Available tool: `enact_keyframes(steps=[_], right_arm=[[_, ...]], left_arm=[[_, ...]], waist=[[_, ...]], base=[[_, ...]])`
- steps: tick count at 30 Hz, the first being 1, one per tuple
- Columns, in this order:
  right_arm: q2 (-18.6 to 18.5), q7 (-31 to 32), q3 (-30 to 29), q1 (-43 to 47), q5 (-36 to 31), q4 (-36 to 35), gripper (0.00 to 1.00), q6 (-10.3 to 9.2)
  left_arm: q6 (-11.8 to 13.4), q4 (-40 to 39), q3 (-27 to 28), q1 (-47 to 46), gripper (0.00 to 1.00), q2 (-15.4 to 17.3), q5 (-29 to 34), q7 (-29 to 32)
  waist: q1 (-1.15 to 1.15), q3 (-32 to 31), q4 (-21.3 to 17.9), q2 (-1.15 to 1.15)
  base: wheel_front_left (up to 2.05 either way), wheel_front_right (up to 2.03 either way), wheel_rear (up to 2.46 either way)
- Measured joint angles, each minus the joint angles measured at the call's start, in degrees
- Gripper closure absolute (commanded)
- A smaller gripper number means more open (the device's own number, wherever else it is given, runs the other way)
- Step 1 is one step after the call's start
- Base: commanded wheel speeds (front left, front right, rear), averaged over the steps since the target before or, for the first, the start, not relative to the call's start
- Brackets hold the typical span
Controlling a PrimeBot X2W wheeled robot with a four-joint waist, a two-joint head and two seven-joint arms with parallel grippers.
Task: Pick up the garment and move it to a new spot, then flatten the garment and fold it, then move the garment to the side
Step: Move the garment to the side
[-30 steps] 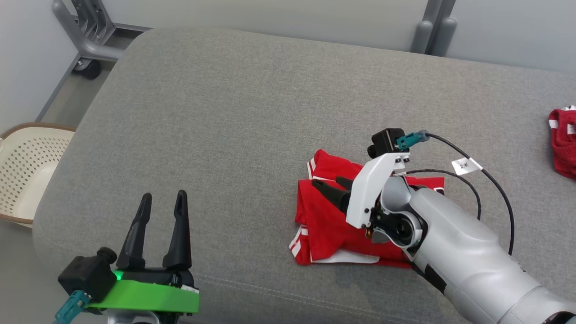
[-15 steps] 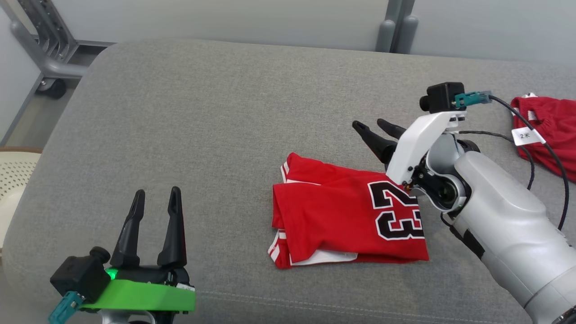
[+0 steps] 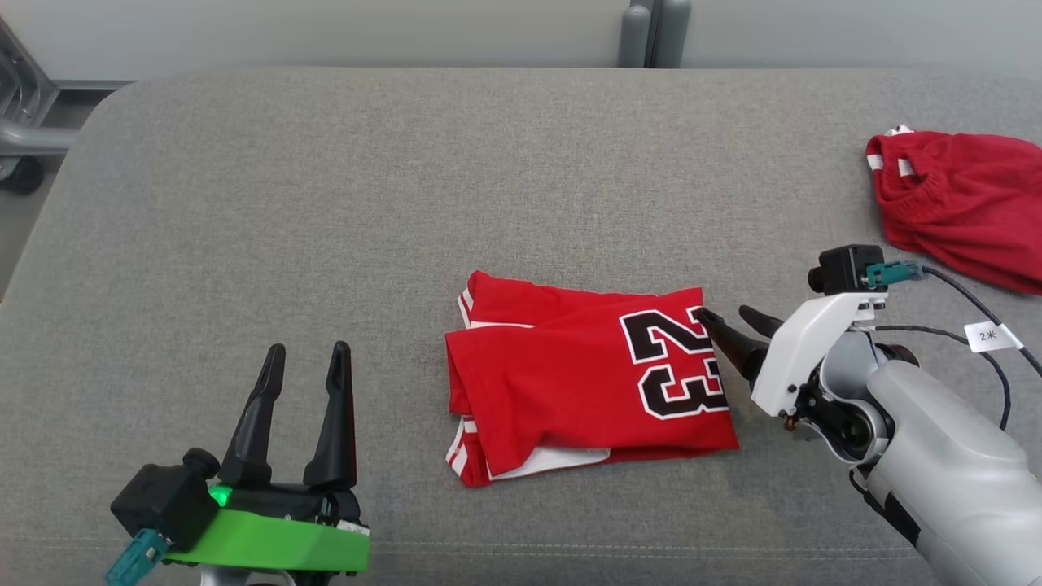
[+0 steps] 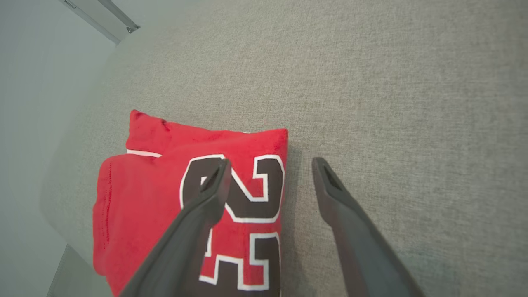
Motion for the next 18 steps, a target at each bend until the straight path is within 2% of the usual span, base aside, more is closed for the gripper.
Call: enact_keyframes(steps=[6,17,18], right_arm=[[-0.4,-0.8,-0.1,1.6,0.1,0.3,0.00,0.52],[0.5,-0.2,2.3,3.3,0.2,1.5,0.00,1.71],[0.6,-0.1,2.4,3.3,0.2,1.6,0.18,2.00]], left_arm=[[-0.2,0.1,-0.9,-0.1,0.00,0.0,0.0,0.0],[-0.6,1.2,-0.9,-0.4,0.00,-0.1,0.5,0.0],[-0.6,1.2,-0.9,-0.4,0.00,-0.1,0.5,0.0]], waist=[[0.00,2.0,-0.1,0.00],[0.00,3.0,2.0,0.00],[0.00,3.0,2.1,0.00]], base=[[0.00,0.00,0.00],[0.00,0.00,0.00],[0.00,0.00,0.00]])
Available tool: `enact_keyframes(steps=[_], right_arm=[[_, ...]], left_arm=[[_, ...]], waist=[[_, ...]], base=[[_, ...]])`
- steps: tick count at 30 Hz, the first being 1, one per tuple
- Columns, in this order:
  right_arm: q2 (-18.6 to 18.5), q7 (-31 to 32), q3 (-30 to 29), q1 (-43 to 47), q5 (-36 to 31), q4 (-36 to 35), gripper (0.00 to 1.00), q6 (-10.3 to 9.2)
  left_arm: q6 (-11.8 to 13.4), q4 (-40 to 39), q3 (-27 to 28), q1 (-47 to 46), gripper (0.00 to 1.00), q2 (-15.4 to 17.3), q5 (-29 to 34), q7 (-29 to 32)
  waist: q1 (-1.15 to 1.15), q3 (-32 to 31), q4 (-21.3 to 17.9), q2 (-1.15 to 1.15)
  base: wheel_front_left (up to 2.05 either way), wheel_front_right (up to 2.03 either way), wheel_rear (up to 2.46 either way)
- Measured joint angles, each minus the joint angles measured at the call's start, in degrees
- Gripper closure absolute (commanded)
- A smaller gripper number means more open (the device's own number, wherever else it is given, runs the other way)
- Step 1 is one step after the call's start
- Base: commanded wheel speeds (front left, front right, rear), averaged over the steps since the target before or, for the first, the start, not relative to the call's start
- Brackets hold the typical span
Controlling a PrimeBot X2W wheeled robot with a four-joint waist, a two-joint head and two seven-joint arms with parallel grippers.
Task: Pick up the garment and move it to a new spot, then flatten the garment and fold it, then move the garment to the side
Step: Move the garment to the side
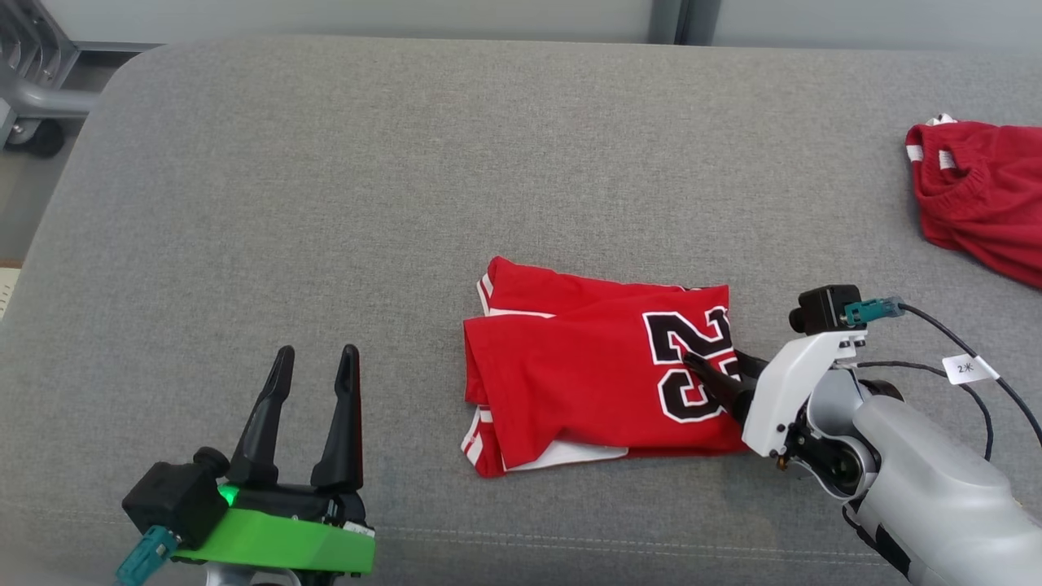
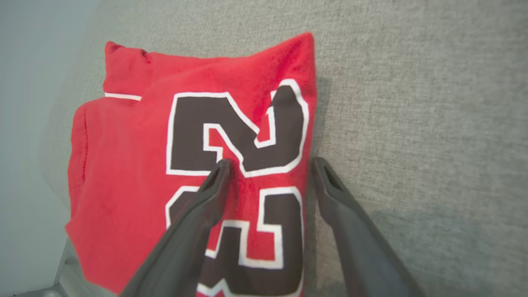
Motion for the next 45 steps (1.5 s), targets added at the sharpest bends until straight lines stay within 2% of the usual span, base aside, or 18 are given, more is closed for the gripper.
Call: enact_keyframes(steps=[1,2,3,5,18,24,31,40,45], right_arm=[[0.0,0.0,0.0,0.0,0.0,0.1,0.29,0.01],[0.0,0.0,0.0,0.0,0.0,0.1,0.60,0.01],[0.0,-0.1,0.0,0.0,0.0,0.1,0.75,0.01],[0.0,-0.4,0.0,0.0,0.0,0.2,0.99,0.01],[-1.4,-1.9,-1.0,-3.2,-1.1,0.9,1.00,0.44],[-3.4,-2.0,-1.7,-4.9,-1.6,1.7,1.00,0.43],[-4.0,-3.1,-3.6,-5.0,-1.1,2.4,1.00,0.34],[-6.5,-3.7,-6.0,-7.9,-1.0,2.4,1.00,-0.67],[-8.5,-3.7,-7.8,-11.2,-0.6,2.2,1.00,-1.70]], left_arm=[[0.0,0.0,0.0,0.0,0.00,0.0,0.0,0.0],[0.0,0.1,0.0,0.0,0.00,0.0,0.0,0.0],[0.0,0.1,0.0,0.0,0.00,0.0,0.1,0.0],[0.0,0.2,0.1,0.0,0.00,0.0,0.1,0.0],[0.0,0.1,1.9,0.0,0.00,0.0,0.5,0.0],[0.0,0.0,2.0,0.0,0.00,0.0,0.5,0.0],[0.0,0.1,1.7,0.0,0.00,-0.1,1.1,0.0],[0.0,-0.1,1.3,0.0,0.00,-0.1,1.2,0.0],[0.0,-0.2,0.1,-0.4,0.00,-0.1,1.3,0.0]], waist=[[0.00,0.0,0.1,0.00],[0.00,-0.1,0.1,0.00],[0.00,-0.1,0.2,0.00],[0.00,-0.2,0.2,0.00],[0.00,-0.6,-1.5,0.00],[0.00,-1.0,-3.5,0.00],[0.00,-1.6,-6.7,0.00],[0.00,-1.6,-11.4,0.00],[0.00,0.1,-12.4,0.00]], base=[[0.00,0.00,0.00],[0.00,0.00,0.00],[0.00,0.00,0.00],[0.00,0.00,0.00],[0.00,0.00,0.00],[0.00,0.00,0.00],[0.00,0.00,0.00],[0.00,0.00,0.00],[0.00,0.00,0.00]])
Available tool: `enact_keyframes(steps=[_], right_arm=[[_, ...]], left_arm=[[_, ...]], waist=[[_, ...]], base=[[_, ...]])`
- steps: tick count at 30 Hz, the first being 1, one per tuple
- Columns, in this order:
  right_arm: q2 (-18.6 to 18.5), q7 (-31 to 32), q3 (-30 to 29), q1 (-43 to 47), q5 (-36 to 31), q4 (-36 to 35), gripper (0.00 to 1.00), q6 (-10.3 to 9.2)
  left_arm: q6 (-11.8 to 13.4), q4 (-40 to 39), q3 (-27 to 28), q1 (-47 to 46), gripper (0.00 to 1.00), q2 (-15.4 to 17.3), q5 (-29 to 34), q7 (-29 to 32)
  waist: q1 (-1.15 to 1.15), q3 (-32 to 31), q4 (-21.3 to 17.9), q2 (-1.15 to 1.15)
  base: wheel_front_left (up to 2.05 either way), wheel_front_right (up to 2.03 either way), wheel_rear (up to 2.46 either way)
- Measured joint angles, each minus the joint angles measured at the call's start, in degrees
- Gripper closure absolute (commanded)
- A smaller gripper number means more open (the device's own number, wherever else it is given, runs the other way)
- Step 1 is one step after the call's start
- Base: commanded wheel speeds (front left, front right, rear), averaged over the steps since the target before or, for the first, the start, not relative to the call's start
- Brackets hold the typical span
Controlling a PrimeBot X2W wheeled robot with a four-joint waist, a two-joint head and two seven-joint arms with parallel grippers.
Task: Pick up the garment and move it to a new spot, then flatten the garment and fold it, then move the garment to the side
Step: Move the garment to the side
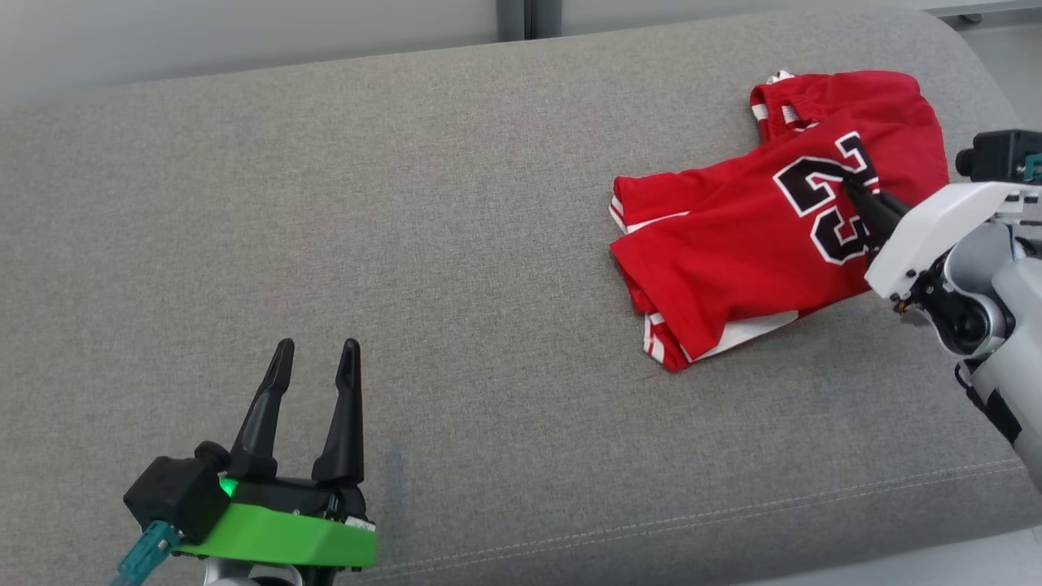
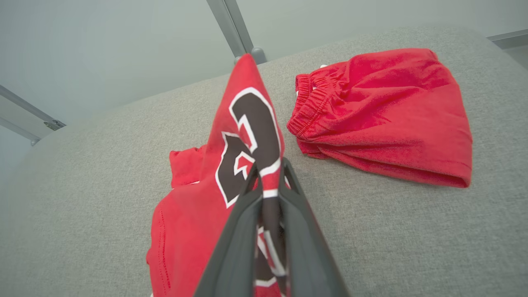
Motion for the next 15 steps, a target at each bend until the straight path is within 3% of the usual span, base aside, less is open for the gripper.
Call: enact_keyframes(steps=[15], right_arm=[[-3.7,4.6,-2.7,-13.6,-0.3,0.8,1.00,-3.93]], left_arm=[[-0.3,0.7,-1.0,-3.7,0.00,0.0,0.2,0.0]], waist=[[0.00,5.2,3.2,0.00]], base=[[0.00,0.00,0.00]])
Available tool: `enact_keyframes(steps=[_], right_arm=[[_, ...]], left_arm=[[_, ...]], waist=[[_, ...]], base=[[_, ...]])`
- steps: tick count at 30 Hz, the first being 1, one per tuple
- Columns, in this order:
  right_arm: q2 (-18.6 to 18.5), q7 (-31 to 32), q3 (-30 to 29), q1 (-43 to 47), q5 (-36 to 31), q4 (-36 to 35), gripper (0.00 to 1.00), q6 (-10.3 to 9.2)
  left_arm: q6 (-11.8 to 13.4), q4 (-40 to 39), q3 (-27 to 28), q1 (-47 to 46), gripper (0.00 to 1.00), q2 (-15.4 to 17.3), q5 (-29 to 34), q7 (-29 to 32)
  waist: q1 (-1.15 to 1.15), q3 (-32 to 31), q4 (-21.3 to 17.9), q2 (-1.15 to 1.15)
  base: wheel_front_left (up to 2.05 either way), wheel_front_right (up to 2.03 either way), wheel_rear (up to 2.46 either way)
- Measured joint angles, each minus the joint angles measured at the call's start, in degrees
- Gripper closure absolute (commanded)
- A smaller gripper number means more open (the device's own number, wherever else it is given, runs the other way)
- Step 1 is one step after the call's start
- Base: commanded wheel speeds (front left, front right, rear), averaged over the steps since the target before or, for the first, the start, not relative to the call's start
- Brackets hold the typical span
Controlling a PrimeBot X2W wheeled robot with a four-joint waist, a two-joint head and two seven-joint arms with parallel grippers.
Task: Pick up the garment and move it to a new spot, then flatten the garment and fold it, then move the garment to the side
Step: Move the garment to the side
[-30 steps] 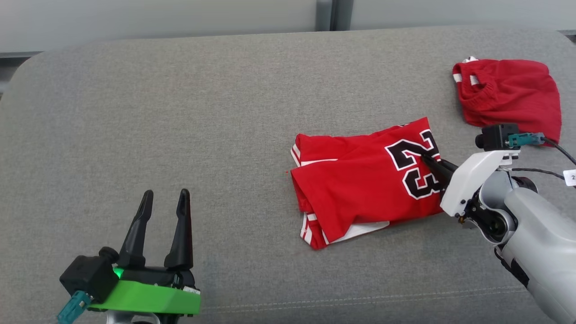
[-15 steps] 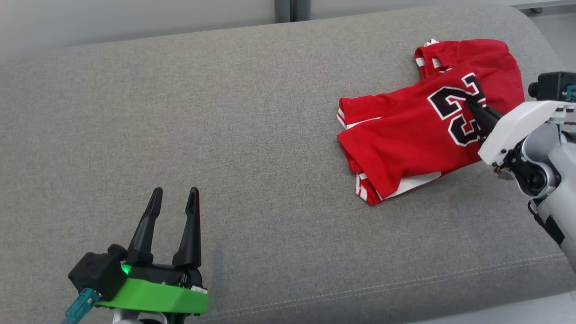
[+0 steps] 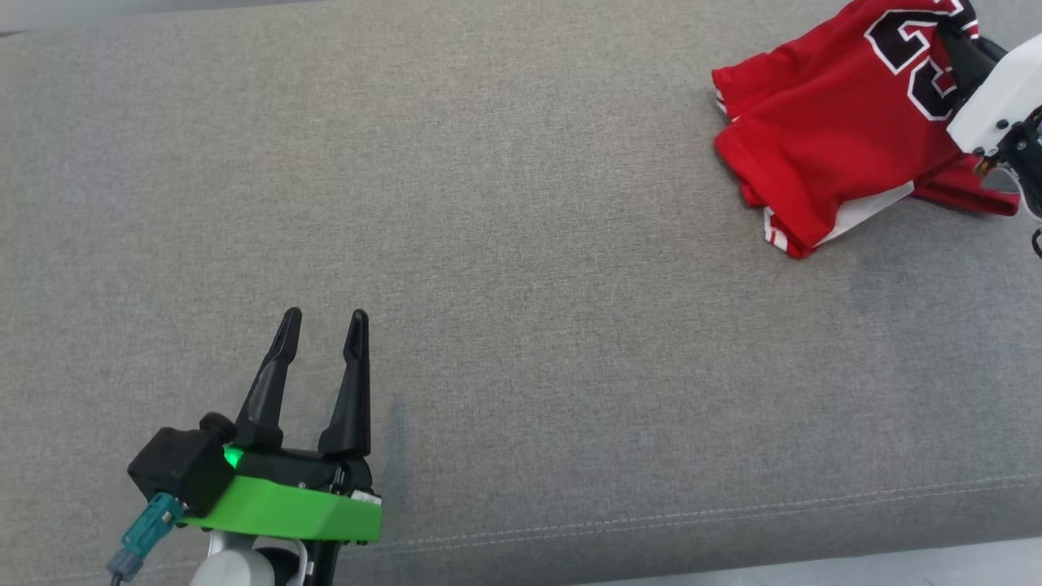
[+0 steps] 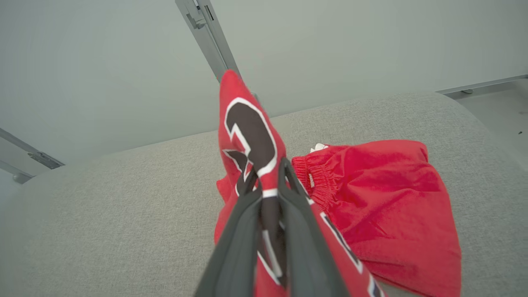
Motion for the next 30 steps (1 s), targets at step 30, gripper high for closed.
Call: enact_keyframes(steps=[30], right_arm=[[-11.3,1.7,0.9,-6.7,-8.9,8.1,1.00,-5.39]], left_arm=[[-0.3,-1.0,-0.9,-3.5,0.00,0.1,1.4,0.3]], waist=[[0.00,7.8,3.8,0.00]], base=[[0.00,0.00,0.00]])
